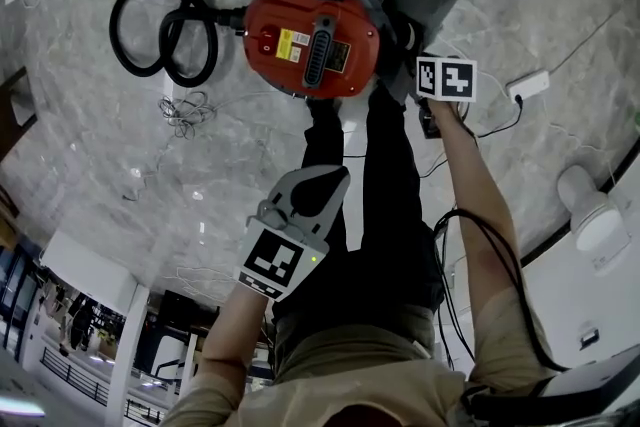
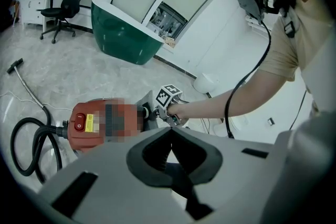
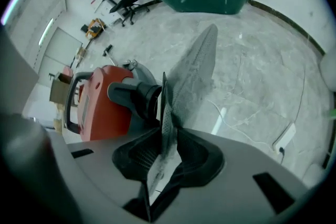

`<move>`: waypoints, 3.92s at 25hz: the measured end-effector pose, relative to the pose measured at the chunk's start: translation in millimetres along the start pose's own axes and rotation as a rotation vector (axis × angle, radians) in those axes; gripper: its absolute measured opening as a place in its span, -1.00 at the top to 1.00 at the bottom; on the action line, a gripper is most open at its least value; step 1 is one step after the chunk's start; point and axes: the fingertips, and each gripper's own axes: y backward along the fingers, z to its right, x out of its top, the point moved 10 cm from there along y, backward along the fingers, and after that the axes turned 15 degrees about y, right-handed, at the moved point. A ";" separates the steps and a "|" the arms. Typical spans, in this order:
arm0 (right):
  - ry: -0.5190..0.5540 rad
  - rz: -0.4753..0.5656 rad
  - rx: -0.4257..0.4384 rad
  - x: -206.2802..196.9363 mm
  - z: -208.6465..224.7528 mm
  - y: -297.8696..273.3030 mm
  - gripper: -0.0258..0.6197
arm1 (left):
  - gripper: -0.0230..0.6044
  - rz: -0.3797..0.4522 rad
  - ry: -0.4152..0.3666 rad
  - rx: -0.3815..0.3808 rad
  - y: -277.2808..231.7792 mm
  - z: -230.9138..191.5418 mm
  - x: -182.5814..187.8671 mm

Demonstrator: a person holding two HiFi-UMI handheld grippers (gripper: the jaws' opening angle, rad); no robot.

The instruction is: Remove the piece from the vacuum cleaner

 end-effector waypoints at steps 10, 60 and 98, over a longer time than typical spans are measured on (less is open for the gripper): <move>0.058 0.030 0.041 -1.3 -0.7 -1.1 0.78 | 0.94 -0.021 -0.002 -0.011 -12.9 3.3 0.4; 0.325 0.109 -0.246 -29.1 -3.1 -7.7 0.83 | 0.94 -0.012 0.028 0.002 -11.2 -10.1 -10.3; 0.241 0.053 -0.186 -23.5 26.3 -13.2 0.83 | 0.94 -0.055 -0.071 0.040 -36.1 -9.4 -6.0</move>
